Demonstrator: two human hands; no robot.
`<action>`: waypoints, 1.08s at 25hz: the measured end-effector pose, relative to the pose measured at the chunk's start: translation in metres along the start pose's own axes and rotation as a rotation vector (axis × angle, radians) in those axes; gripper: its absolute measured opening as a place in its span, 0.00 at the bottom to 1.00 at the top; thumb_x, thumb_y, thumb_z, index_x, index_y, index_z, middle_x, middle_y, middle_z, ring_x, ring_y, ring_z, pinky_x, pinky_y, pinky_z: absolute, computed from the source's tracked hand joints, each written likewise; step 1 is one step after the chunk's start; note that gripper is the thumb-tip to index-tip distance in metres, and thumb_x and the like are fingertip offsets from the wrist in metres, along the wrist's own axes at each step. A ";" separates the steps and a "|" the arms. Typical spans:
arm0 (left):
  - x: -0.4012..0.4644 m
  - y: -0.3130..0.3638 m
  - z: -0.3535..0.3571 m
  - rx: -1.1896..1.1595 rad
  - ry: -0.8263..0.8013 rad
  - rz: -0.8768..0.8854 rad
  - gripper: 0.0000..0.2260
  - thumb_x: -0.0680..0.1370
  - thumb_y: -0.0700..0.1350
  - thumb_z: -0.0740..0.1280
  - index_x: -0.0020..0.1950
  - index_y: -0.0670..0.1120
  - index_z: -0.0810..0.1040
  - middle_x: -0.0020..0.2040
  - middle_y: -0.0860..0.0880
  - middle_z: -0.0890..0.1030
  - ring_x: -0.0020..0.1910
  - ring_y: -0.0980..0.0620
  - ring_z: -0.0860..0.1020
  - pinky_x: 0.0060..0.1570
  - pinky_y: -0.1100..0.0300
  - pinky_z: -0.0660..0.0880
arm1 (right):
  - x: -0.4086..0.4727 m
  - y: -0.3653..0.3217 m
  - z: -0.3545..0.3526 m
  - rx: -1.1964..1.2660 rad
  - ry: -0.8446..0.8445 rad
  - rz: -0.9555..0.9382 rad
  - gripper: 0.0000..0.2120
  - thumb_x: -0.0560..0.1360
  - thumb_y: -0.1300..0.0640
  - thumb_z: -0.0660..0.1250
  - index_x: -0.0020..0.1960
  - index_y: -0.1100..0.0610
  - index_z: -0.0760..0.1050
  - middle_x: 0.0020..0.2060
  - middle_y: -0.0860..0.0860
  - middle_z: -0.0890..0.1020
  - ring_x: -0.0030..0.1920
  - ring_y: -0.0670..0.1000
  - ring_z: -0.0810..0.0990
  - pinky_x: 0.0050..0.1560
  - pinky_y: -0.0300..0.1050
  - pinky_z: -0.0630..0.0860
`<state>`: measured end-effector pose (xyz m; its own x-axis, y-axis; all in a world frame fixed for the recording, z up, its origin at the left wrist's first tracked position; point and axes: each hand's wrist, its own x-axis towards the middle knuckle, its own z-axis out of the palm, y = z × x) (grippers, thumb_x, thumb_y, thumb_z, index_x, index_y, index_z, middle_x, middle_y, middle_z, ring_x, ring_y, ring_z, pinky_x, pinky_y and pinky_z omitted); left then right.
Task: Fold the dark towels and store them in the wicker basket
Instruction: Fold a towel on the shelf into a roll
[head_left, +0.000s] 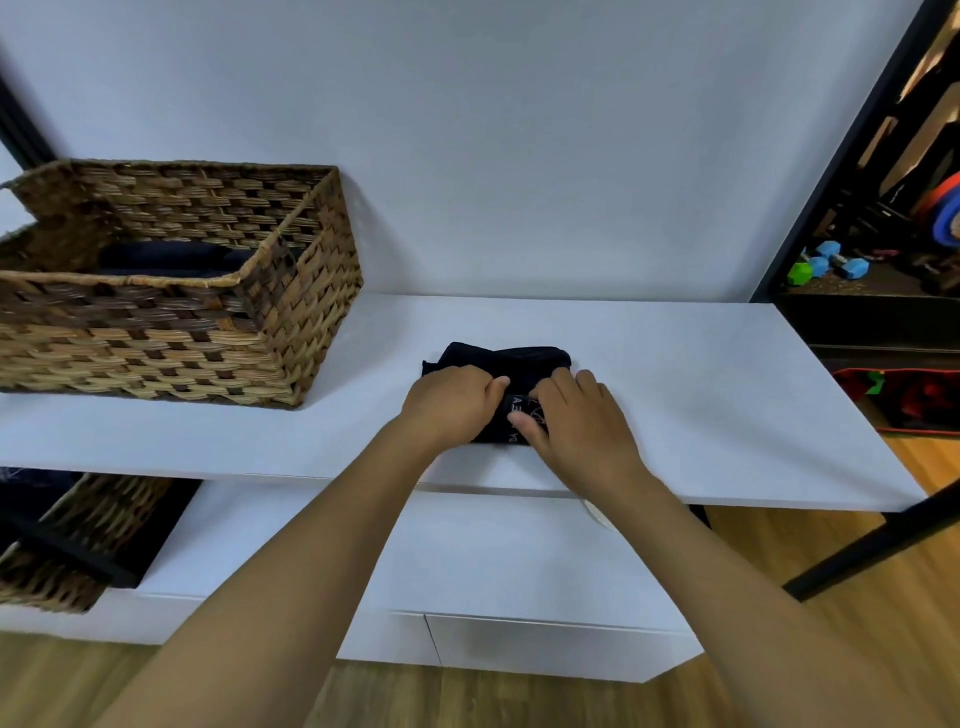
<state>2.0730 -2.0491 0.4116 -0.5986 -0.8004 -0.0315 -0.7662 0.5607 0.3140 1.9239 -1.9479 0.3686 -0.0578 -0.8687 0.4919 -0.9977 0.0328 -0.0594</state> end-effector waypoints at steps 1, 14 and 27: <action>0.001 -0.001 0.001 0.026 0.017 0.034 0.21 0.86 0.53 0.50 0.38 0.47 0.71 0.38 0.49 0.75 0.42 0.47 0.75 0.41 0.52 0.70 | 0.006 0.002 -0.001 0.039 -0.006 0.012 0.24 0.80 0.40 0.52 0.44 0.58 0.75 0.39 0.52 0.76 0.39 0.56 0.73 0.35 0.46 0.65; -0.002 -0.002 -0.009 0.092 -0.190 0.007 0.26 0.81 0.52 0.52 0.81 0.57 0.57 0.83 0.52 0.52 0.82 0.49 0.50 0.76 0.42 0.55 | 0.029 0.026 -0.015 0.474 -0.424 0.330 0.32 0.68 0.29 0.68 0.66 0.46 0.70 0.66 0.44 0.71 0.69 0.48 0.64 0.63 0.44 0.58; -0.002 -0.012 -0.008 -0.032 -0.174 -0.094 0.26 0.81 0.58 0.53 0.81 0.57 0.59 0.83 0.55 0.54 0.82 0.48 0.50 0.77 0.46 0.53 | 0.030 0.018 -0.024 0.165 -0.241 0.306 0.39 0.68 0.23 0.60 0.66 0.51 0.72 0.67 0.52 0.69 0.68 0.58 0.66 0.66 0.54 0.60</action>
<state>2.0855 -2.0558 0.4157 -0.5585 -0.7985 -0.2247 -0.8143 0.4760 0.3321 1.9037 -1.9619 0.4032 -0.3207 -0.9226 0.2145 -0.9157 0.2441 -0.3193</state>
